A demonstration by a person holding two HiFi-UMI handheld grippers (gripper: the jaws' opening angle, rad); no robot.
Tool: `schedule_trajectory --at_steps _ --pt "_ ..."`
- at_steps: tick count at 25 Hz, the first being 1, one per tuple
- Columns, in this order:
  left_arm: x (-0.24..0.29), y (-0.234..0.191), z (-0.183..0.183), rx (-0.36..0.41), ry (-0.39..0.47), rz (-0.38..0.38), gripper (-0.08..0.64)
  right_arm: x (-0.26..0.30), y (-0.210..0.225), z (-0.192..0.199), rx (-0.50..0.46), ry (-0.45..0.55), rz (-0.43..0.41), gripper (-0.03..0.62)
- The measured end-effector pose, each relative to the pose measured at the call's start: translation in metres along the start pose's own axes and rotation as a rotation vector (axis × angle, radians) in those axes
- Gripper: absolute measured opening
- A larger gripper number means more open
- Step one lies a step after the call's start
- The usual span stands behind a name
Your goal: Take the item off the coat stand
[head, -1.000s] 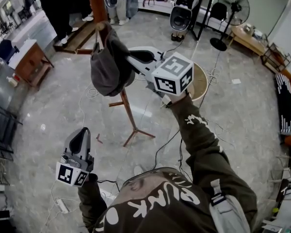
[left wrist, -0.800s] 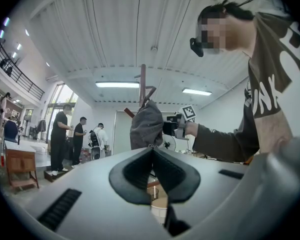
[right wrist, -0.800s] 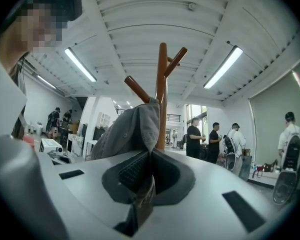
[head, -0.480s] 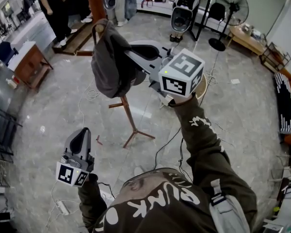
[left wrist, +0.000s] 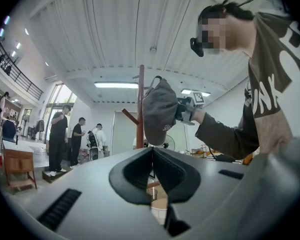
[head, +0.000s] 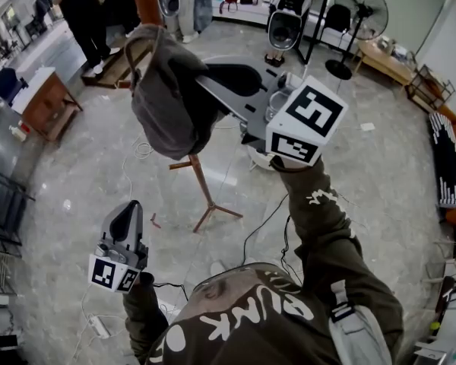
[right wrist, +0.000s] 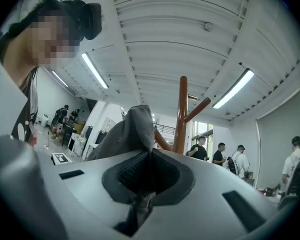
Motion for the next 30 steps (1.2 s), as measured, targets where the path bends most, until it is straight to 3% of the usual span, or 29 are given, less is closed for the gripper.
schedule_trajectory --at_steps 8,23,30 --pt "-0.004 0.004 0.001 -0.001 -0.004 0.008 0.005 -0.027 -0.040 -0.001 -0.005 -0.009 -0.003 0.014" --pt "-0.006 0.012 0.003 -0.017 -0.004 0.043 0.005 -0.071 -0.119 0.089 0.114 -0.170 0.037 0.014" --pt "-0.025 -0.002 0.016 -0.065 -0.011 0.085 0.005 -0.079 -0.144 0.108 0.175 -0.226 0.082 0.014"
Point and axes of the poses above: the fingertips, and each gripper's own axes: x forward along the fingers, y to its right, z out of its underside, the point moved 7 cm from there along -x, backward along the fingers, and after that the axes turned 11 degrees about -x, right-handed, at the moved point
